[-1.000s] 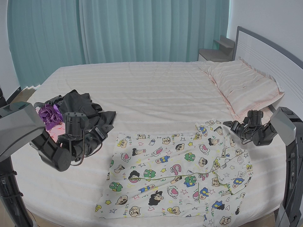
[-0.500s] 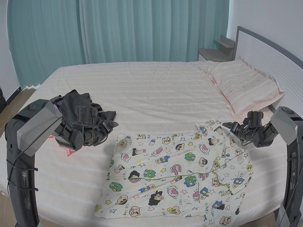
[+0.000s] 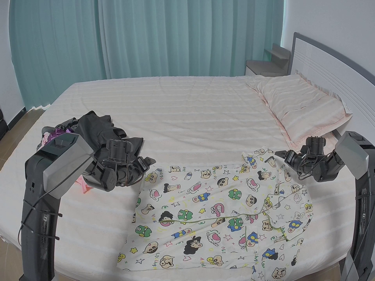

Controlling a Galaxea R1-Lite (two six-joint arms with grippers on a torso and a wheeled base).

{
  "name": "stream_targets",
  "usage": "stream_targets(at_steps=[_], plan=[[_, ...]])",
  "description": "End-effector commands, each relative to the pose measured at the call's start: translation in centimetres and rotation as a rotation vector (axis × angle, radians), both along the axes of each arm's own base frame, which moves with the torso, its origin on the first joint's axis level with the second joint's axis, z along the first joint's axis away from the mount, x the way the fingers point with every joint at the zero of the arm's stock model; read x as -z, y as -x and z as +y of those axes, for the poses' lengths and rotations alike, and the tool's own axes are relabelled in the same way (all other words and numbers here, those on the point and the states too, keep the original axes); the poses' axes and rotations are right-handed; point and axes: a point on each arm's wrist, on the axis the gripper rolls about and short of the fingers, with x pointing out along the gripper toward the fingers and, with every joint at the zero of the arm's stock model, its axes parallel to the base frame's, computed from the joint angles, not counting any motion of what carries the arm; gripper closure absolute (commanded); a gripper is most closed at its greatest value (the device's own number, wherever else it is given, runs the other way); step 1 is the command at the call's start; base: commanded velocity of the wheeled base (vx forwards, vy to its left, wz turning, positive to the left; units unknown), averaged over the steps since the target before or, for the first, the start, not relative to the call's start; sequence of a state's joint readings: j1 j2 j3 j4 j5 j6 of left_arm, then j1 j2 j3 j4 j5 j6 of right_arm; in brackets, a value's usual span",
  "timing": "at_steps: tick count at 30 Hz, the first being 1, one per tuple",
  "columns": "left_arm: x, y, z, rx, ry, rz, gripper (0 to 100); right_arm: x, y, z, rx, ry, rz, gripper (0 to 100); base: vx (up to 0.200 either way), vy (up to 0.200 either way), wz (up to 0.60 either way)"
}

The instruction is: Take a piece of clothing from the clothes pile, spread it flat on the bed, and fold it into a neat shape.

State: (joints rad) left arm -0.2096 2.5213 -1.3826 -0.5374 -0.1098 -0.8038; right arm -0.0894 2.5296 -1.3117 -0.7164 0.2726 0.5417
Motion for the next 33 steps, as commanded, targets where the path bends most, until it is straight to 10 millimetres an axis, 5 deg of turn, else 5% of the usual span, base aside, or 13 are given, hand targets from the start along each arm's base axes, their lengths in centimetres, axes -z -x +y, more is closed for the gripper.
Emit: stream_targets(at_steps=[1, 14, 15, 33], plan=[[1.3, -0.4, -0.8, 0.012, -0.004, 0.01, 0, -0.1, 0.0, -0.1, 0.001, -0.001, -0.003, 0, 0.0, 0.0, 0.0], [1.9, -1.0, -1.4, 0.022, -0.002, 0.004, 0, -0.1, -0.1, 0.1, -0.002, 0.0, -0.003, 0, 0.0, 0.0, 0.0], [1.8, -1.1, -1.4, 0.021, 0.0, -0.001, 100, -0.1, -0.1, 0.1, -0.001, 0.001, -0.006, 0, 0.0, 0.0, 0.0], [0.2, -3.1, -0.5, -0.123, -0.047, -0.104, 100, 0.6, -1.2, 0.9, -0.024, 0.012, -0.004, 0, 0.0, 0.0, 0.0]])
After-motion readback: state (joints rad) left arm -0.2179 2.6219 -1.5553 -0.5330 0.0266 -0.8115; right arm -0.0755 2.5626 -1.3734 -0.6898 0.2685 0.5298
